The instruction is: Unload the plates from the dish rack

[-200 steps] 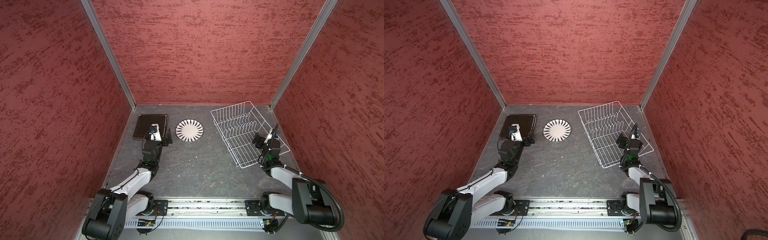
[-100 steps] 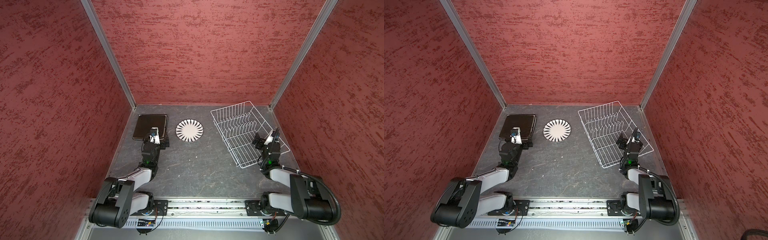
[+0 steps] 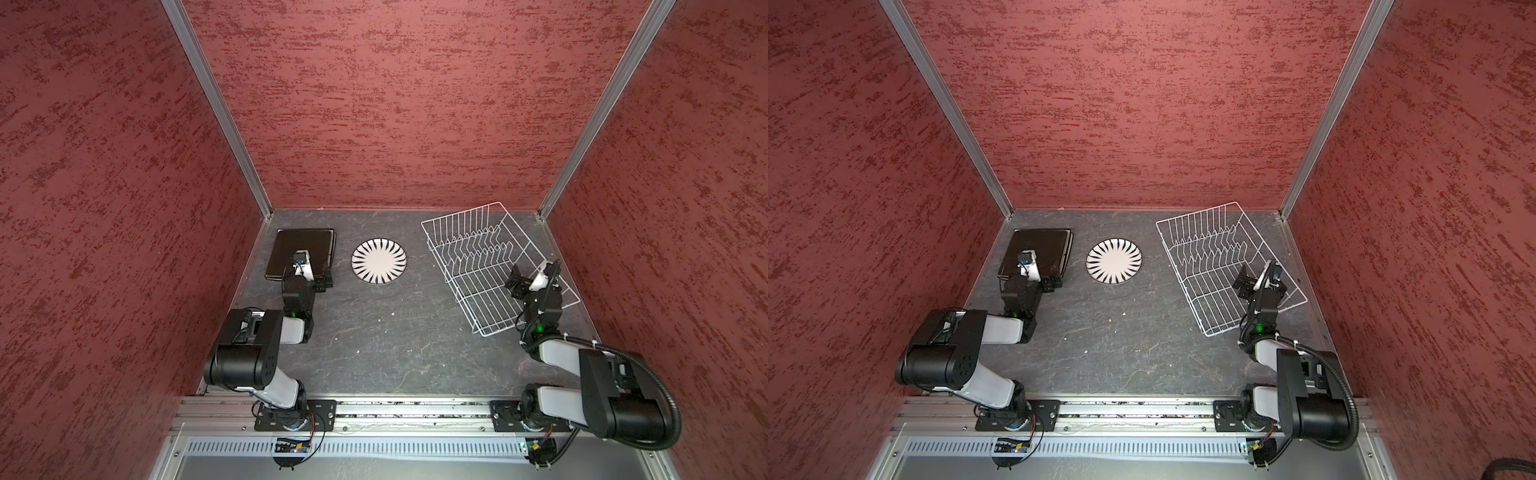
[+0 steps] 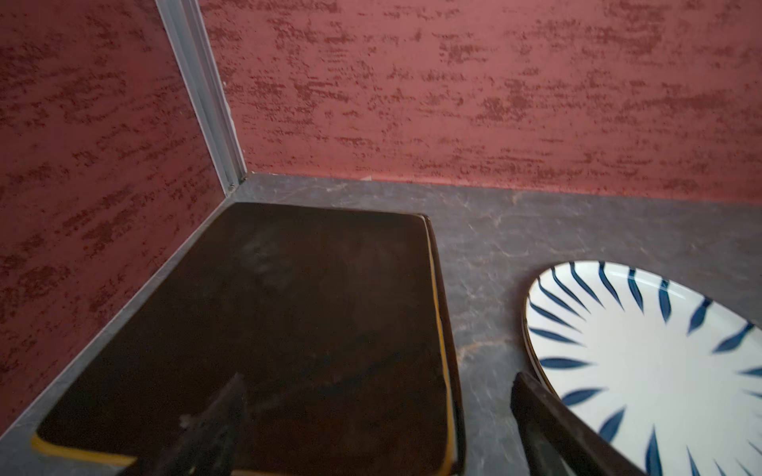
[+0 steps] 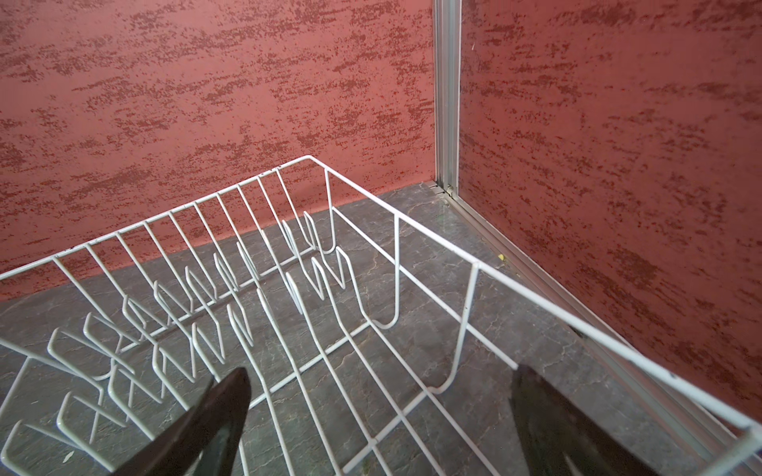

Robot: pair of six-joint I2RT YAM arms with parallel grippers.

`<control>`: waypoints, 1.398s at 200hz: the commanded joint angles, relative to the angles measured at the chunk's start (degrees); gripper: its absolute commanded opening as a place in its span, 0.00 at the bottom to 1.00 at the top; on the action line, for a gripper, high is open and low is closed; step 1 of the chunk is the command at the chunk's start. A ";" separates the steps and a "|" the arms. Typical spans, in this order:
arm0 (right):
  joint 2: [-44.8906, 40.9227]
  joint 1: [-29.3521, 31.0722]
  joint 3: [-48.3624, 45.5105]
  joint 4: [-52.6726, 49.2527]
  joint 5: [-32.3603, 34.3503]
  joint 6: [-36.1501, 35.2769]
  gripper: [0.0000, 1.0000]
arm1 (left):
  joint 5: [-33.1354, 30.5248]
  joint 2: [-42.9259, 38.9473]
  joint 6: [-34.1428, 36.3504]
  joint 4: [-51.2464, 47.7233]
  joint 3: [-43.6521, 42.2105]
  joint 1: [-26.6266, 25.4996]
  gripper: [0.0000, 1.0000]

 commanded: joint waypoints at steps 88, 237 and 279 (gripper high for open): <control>14.06 0.16 0.46 15.93 -7.80 -5.43 0.99 | 2.90 -0.86 -1.94 -4.53 0.23 0.83 0.99; 14.34 0.27 2.98 11.65 -8.12 -5.62 0.99 | 2.85 -0.82 -1.95 -4.50 0.23 0.82 0.99; 14.46 0.25 3.17 11.59 -10.50 -6.34 0.99 | 2.81 -0.81 -1.90 -4.50 0.25 0.83 0.99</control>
